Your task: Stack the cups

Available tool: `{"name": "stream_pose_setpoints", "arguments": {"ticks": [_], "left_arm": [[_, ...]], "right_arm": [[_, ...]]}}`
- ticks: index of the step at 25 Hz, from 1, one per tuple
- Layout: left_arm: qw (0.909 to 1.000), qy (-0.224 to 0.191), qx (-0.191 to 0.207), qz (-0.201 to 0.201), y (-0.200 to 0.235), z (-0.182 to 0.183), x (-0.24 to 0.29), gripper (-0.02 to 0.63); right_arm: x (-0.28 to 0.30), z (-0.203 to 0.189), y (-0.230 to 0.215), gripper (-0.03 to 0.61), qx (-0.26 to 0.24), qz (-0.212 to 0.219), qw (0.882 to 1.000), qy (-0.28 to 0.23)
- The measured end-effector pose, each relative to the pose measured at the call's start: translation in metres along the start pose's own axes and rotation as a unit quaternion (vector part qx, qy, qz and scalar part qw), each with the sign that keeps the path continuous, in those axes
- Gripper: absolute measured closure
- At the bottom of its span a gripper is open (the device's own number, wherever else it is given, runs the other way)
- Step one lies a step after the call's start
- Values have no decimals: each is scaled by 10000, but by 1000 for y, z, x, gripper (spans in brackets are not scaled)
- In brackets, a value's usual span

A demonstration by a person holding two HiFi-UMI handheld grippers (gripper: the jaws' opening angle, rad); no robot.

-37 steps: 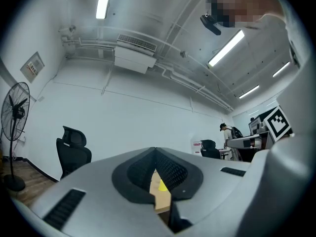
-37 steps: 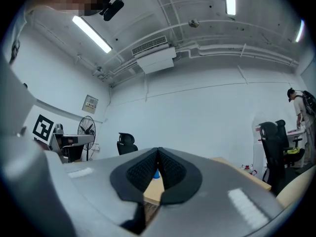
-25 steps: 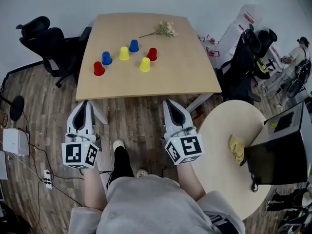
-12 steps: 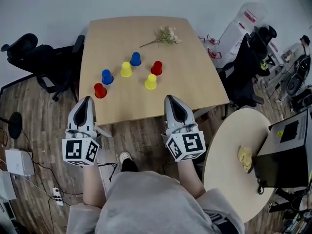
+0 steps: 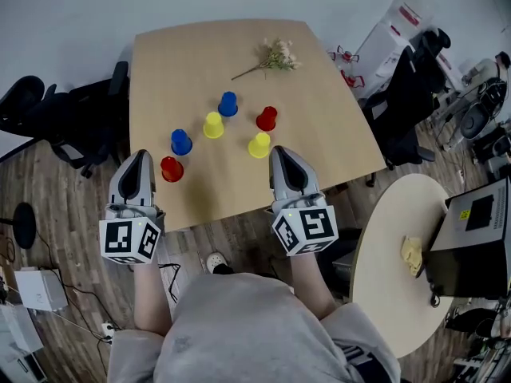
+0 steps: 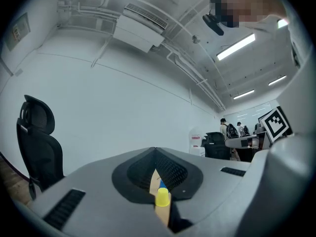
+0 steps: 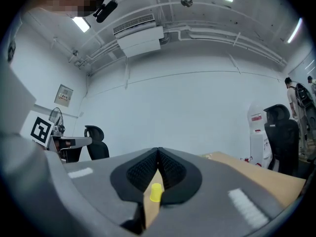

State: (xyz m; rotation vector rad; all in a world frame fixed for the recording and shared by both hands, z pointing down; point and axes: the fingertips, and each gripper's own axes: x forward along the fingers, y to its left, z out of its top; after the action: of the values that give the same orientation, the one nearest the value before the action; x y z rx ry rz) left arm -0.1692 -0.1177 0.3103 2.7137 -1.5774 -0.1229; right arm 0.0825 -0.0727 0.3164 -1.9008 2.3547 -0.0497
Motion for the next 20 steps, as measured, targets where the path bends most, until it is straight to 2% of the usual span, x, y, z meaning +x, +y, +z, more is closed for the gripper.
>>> {"name": "stream_pose_setpoints", "arguments": {"ticks": [4, 10, 14, 18, 19, 20], "left_arm": [[9997, 201, -42, -90, 18, -19, 20, 607], [9969, 721, -294, -107, 30, -71, 31, 607], [9926, 1126, -443, -85, 31, -110, 31, 607], [9891, 1347, -574, 163, 39, -143, 29, 606], [9883, 1384, -613, 209, 42, -150, 29, 594], [9874, 1427, -644, 216, 44, -157, 31, 549]], "right_arm": [[22, -20, -6, 567, 164, -174, 9995, 219], [29, -75, -19, 568, 394, -418, 9945, 874], [26, -119, -30, 566, 490, -537, 9873, 1413], [30, -160, -48, 566, 610, -696, 9774, 1899], [33, -168, -53, 566, 650, -729, 9751, 1989], [37, -176, -58, 566, 683, -756, 9729, 2074]]}}
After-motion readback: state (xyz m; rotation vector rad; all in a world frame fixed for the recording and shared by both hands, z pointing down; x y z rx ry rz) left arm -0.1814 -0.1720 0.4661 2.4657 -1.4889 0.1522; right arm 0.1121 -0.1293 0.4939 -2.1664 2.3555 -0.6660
